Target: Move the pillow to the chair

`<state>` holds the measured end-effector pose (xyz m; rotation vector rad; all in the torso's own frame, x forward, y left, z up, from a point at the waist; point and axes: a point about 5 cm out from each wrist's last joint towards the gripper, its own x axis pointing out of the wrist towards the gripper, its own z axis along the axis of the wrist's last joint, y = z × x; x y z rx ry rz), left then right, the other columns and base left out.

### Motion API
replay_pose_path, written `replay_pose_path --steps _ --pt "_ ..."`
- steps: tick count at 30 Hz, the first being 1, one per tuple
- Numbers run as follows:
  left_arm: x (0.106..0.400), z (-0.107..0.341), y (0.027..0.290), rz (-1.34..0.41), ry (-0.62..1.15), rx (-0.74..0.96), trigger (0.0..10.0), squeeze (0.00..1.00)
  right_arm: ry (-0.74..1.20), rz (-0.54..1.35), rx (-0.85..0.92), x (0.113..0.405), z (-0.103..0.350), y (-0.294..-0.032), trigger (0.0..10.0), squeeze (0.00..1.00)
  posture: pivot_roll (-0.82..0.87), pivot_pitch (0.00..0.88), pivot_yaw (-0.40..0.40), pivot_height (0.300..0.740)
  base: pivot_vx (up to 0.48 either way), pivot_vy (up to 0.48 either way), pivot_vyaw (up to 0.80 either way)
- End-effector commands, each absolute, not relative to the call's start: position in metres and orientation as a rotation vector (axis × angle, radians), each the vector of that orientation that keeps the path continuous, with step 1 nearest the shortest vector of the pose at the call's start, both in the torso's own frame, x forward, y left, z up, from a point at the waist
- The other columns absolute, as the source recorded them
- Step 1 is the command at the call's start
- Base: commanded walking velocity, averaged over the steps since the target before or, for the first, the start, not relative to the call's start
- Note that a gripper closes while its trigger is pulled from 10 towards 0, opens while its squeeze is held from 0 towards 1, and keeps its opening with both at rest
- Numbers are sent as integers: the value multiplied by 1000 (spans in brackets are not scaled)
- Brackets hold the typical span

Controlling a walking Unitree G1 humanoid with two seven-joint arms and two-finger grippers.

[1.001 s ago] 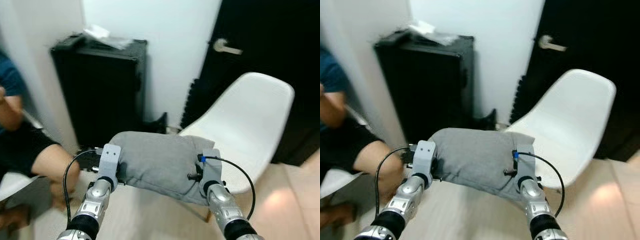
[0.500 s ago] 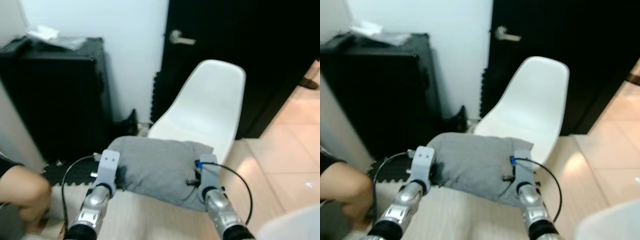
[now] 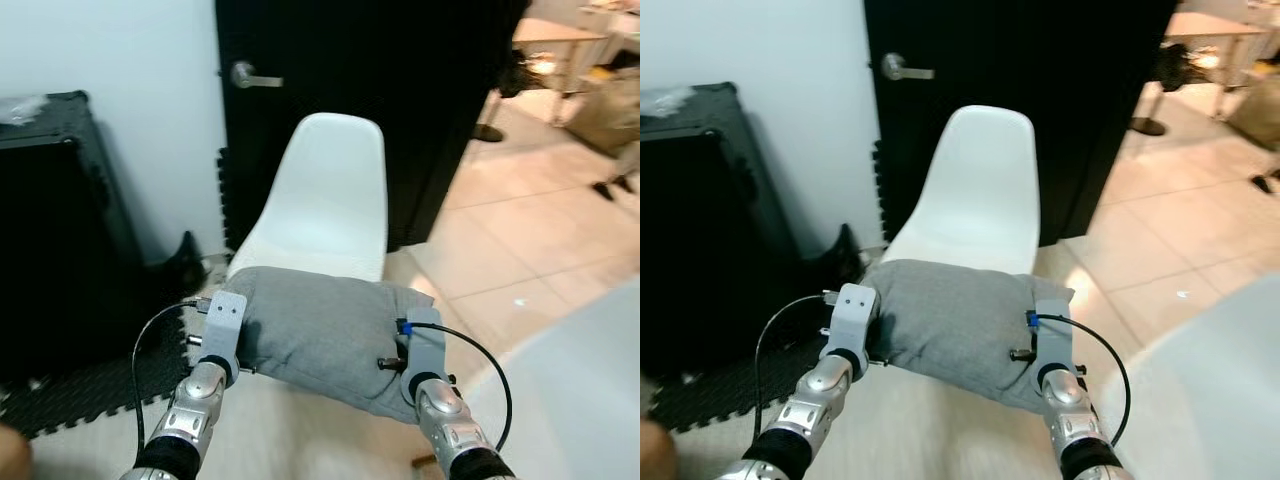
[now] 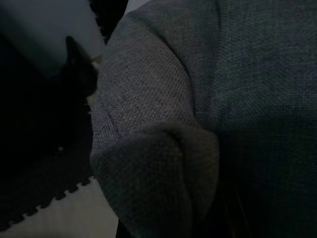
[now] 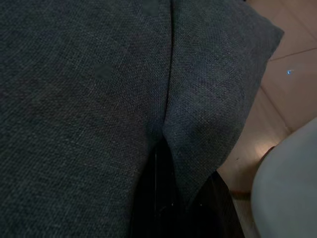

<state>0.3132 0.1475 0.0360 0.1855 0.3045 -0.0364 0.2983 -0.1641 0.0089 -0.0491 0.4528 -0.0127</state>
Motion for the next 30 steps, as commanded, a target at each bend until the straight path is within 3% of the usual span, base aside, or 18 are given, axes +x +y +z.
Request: replay_pose_path --steps 1,16,30 --pt "316 40 155 -3 280 208 10000 0 406 -3 -55 305 17 -161 10000 0 -17 39 -28 740 0 0 0" --pt "314 42 148 -66 267 148 10000 0 405 5 -52 306 17 -159 10000 0 -5 45 -25 740 0 0 0" --pt "315 42 154 -50 281 136 10000 0 393 22 -50 309 20 -155 10000 0 5 45 -22 740 255 0 0"
